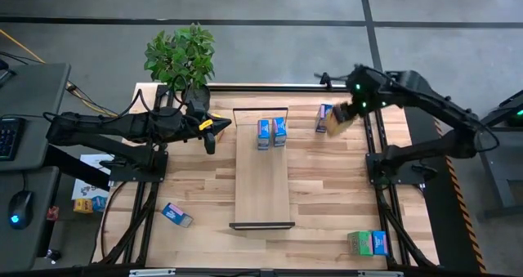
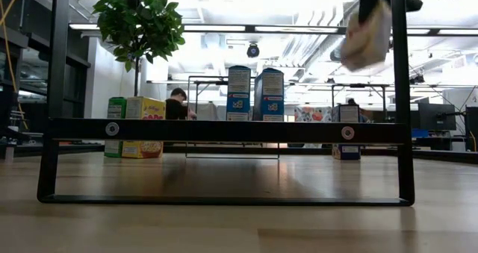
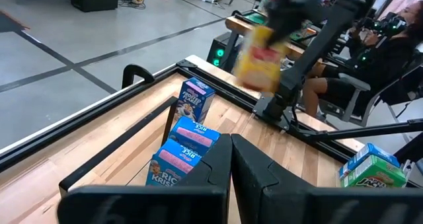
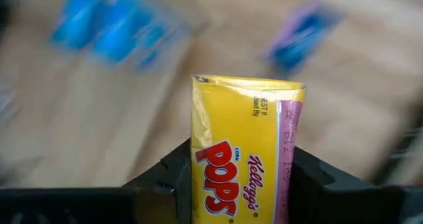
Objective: Stack cereal on shelf
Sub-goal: Put the right yellow cereal box on the shelf
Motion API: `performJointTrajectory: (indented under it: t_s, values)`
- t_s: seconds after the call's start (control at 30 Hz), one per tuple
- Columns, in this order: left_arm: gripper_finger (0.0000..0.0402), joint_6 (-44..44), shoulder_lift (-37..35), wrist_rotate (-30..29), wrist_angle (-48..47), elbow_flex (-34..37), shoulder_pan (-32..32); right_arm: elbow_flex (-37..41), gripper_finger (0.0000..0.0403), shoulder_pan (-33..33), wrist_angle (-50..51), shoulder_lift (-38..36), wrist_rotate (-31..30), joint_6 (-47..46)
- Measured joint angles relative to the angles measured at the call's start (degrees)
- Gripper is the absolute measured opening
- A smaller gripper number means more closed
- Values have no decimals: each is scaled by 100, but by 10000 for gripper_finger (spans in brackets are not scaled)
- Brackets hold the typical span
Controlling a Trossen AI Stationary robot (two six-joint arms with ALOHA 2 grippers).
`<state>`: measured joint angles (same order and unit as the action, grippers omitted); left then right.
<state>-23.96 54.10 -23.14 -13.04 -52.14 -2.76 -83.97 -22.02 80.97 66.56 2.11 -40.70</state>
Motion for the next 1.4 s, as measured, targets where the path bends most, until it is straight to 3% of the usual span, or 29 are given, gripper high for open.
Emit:
performJointTrajectory:
  t_s: [0.07, 0.17, 0.3, 0.43, 0.53, 0.7, 0.87, 1.13, 1.4]
  values:
    - [0, -1, -1, 0, 0, 0, 0, 68, 149, 651, -169, -28, 432, -318]
    - [0, -50, 1, 0, 2, 0, -2, 338, 149, 1754, -556, 9, 486, -1000]
    - [0, -191, 1, 0, 8, 0, 0, 863, 149, 2972, -1589, 307, -59, -2116]
    - [0, -195, 1, 0, 9, 0, 0, 1060, 149, 3652, -2568, 904, -872, -3084]
    - [0, -195, 1, 0, 7, 0, 0, 696, 149, 3755, -2565, 1533, -1286, -3330]
    - [0, -195, 0, 0, 7, 0, 0, -227, 149, 3607, -1729, 2630, -2237, -3602]
    - [0, -150, 0, 0, 4, 0, 0, -932, 149, 3395, -1138, 3456, -2628, -3724]
    - [0, -141, 0, 0, 4, 0, -2, -1181, 149, 3176, -1088, 4063, -2602, -3788]
    - [0, -131, 1, 2, 7, 0, -2, -1179, 149, 3132, -1230, 4189, -2420, -3948]
